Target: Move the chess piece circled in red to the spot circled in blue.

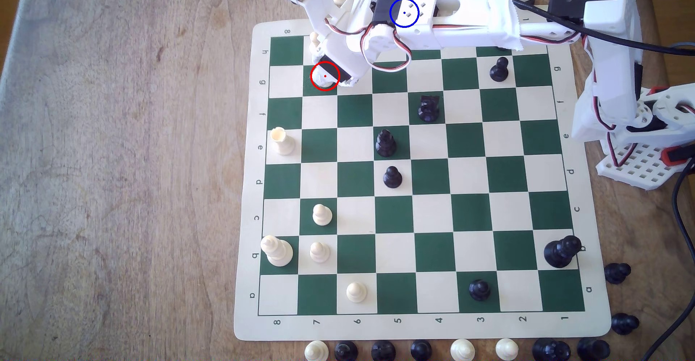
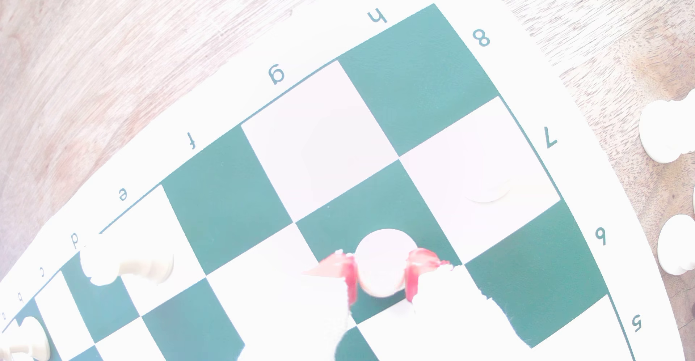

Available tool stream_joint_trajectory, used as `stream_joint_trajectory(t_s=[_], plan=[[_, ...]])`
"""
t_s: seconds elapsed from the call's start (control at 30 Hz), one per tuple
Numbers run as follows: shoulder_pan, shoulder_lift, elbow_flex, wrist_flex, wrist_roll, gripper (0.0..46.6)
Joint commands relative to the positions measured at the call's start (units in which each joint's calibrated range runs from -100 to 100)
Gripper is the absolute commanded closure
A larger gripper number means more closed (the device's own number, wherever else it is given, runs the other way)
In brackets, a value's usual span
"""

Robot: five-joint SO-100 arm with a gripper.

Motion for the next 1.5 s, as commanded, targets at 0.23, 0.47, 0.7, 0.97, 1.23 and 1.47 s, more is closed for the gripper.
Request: stream_joint_trajectory(t_s=[0.23,0.47,0.7,0.97,1.23,1.47], plan=[[0.27,-6.86,-5.1,-0.64,-0.24,42.7],[1.92,-16.03,-4.38,2.8,-0.29,43.2],[4.89,-25.7,3.87,4.76,-0.29,43.3],[10.05,-33.68,17.11,2.47,0.54,43.4],[13.1,-39.2,30.98,-4.57,2.83,43.4],[14.98,-39.63,35.6,-7.2,3.81,43.4]])
